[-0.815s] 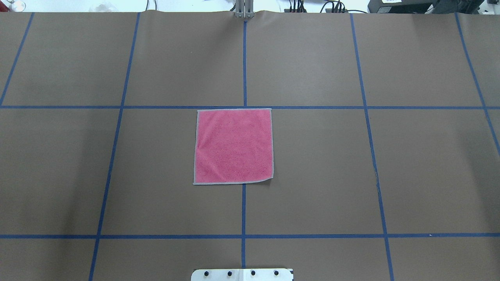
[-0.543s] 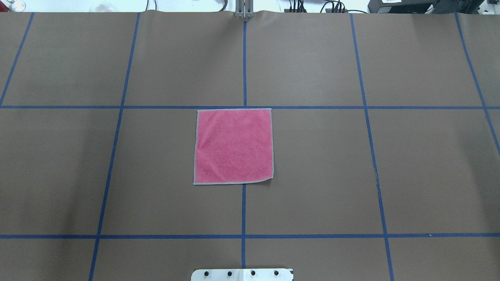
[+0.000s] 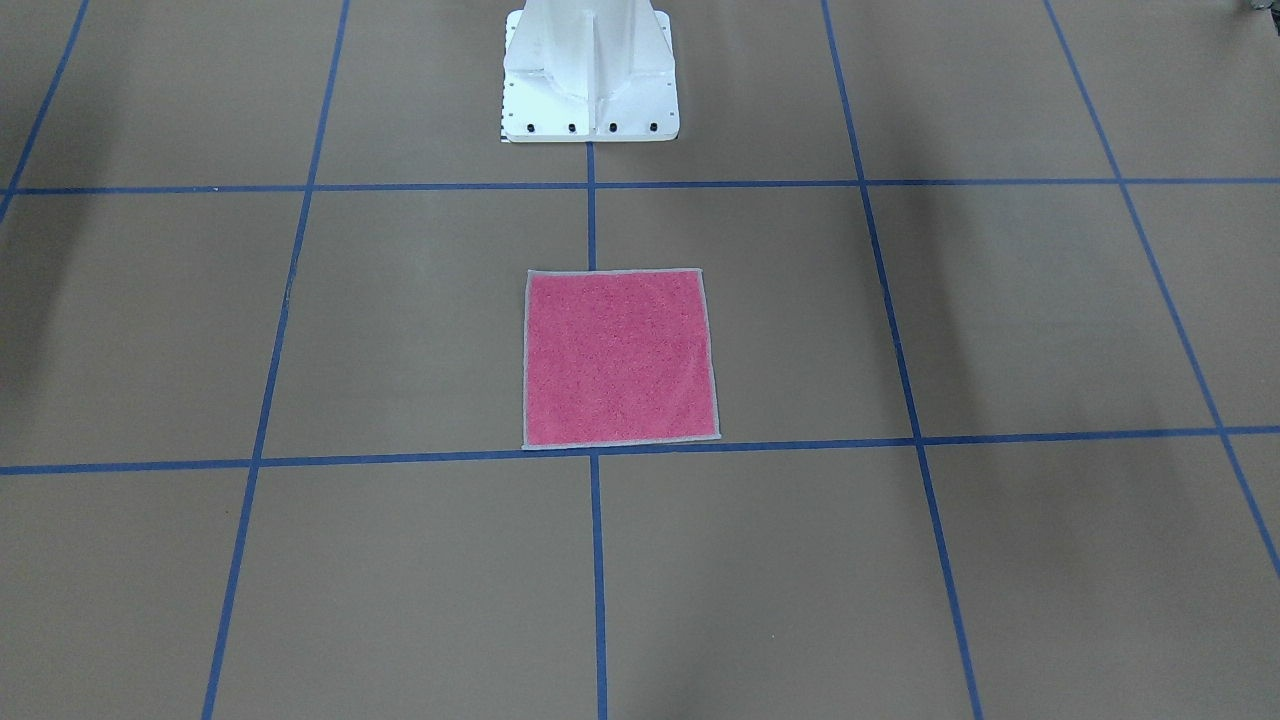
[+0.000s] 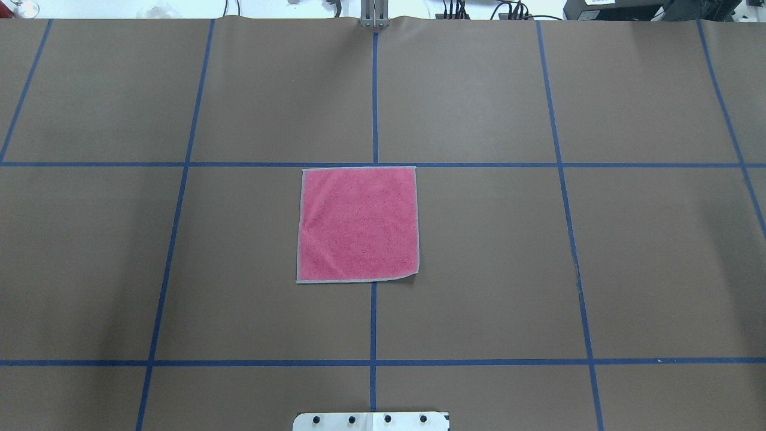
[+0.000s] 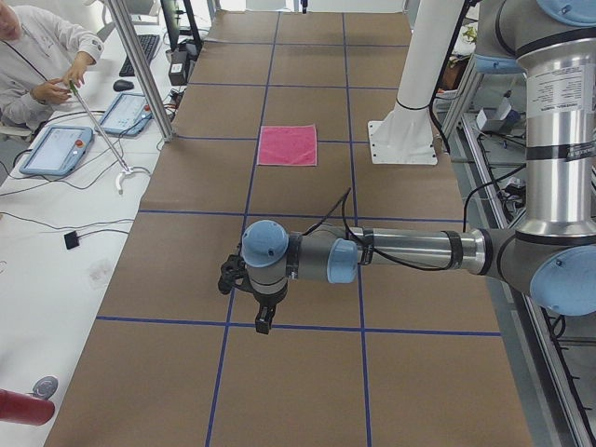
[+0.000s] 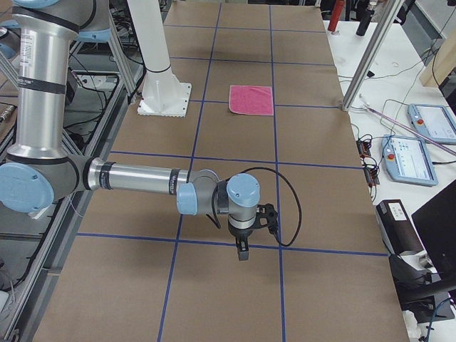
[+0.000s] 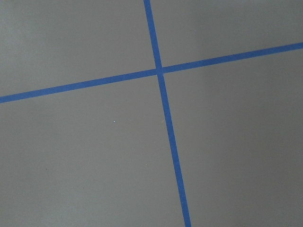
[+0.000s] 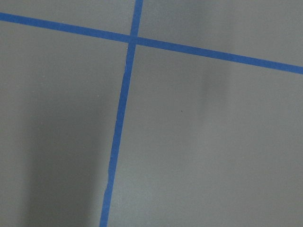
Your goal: Fold towel twice with both arms
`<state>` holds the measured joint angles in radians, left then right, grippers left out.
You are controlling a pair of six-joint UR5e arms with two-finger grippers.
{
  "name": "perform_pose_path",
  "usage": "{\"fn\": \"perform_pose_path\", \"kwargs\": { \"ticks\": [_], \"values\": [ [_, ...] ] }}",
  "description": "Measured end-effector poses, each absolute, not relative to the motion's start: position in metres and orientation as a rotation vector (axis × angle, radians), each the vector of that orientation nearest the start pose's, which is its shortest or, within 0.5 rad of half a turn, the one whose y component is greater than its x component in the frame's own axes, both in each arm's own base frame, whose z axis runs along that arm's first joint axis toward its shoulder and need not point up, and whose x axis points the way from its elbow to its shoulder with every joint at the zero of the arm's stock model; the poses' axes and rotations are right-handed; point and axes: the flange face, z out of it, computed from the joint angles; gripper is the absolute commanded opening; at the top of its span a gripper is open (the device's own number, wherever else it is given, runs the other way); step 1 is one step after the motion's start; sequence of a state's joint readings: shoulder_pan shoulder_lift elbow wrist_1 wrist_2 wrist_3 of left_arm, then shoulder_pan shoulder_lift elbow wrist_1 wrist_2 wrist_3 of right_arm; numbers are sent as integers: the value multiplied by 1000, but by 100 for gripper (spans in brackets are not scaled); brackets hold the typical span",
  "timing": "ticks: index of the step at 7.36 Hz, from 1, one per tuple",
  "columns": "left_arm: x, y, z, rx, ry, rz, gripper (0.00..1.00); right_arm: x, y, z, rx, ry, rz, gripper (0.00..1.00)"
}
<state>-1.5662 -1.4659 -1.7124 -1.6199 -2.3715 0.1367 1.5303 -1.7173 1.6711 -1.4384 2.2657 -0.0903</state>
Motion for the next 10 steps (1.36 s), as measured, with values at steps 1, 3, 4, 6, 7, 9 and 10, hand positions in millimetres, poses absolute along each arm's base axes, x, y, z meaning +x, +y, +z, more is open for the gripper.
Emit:
{"fn": "perform_pose_path", "kwargs": {
  "ticks": [1, 3, 4, 6, 7, 9, 10],
  "values": [
    [-60, -456, 622, 152, 793, 174, 100, 51, -447, 651, 162, -691, -176, 100],
    [-60, -474, 589, 218, 789, 199, 100, 48, -466, 616, 282, -715, -200, 100],
    [-59, -490, 567, 272, 785, 222, 100, 44, -473, 598, 304, -746, -173, 100],
    [-58, -516, 529, 358, 786, 244, 100, 20, -475, 544, 310, -812, -81, 100],
    [-57, -519, 522, 368, 801, 231, 100, -6, -472, 510, 300, -848, -41, 100],
    [-47, -519, 511, 413, 848, 239, 100, -80, -467, 431, 266, -913, 41, 100],
    [-28, -518, 505, 425, 877, 249, 100, -121, -465, 398, 254, -929, 87, 100]
  ]
}}
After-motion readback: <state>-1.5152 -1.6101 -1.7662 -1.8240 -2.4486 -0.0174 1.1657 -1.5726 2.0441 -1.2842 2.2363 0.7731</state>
